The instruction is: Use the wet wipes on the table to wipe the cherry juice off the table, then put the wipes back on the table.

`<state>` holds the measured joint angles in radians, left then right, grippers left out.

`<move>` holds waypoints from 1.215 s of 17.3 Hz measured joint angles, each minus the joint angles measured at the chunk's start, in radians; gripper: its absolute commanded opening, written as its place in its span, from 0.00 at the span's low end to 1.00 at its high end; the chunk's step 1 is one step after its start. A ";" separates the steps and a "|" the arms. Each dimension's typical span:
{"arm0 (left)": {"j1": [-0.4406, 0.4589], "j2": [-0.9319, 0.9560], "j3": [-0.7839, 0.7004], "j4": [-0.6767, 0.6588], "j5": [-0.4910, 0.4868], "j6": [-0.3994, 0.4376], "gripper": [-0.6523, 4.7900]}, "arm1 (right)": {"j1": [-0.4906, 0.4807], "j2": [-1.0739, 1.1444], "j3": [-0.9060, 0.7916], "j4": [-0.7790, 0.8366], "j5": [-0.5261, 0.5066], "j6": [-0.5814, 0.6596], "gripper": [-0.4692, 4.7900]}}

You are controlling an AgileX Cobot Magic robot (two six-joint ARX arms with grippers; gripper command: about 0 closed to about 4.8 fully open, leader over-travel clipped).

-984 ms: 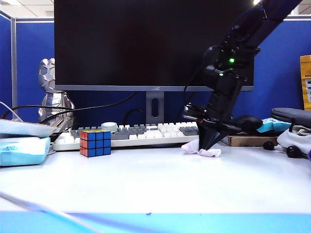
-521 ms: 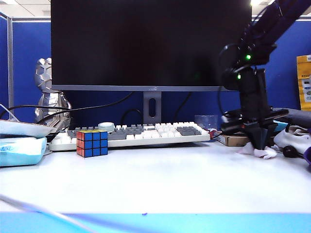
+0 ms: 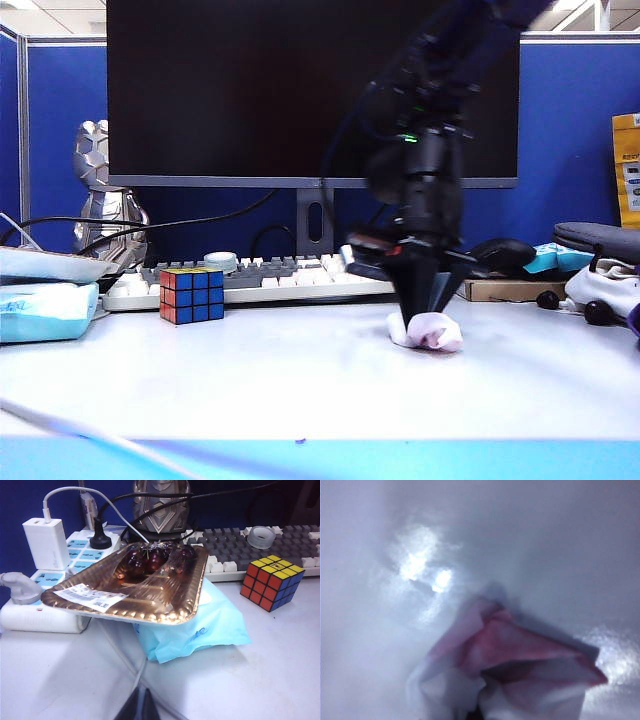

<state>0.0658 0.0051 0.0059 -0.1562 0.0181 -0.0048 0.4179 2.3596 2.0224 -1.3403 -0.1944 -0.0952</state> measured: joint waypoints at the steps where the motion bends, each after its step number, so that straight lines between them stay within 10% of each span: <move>1: 0.000 0.000 0.000 0.000 0.000 0.000 0.12 | 0.009 -0.002 0.000 0.000 0.058 0.013 0.08; 5: 0.000 0.000 0.000 0.000 0.000 0.000 0.12 | -0.053 0.000 -0.001 -0.023 0.414 0.068 0.08; 10: 0.000 0.000 0.000 0.000 0.000 0.000 0.12 | -0.185 -0.001 -0.005 0.039 0.463 0.115 0.08; 16: 0.000 0.000 0.000 0.000 0.000 0.000 0.12 | -0.064 0.000 0.000 0.204 -0.122 0.106 0.08; 21: 0.000 0.000 0.000 0.000 0.000 0.000 0.12 | 0.022 0.003 -0.004 0.217 -0.095 0.096 0.08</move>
<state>0.0658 0.0051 0.0059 -0.1566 0.0177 -0.0048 0.4397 2.3623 2.0186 -1.1236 -0.2897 0.0006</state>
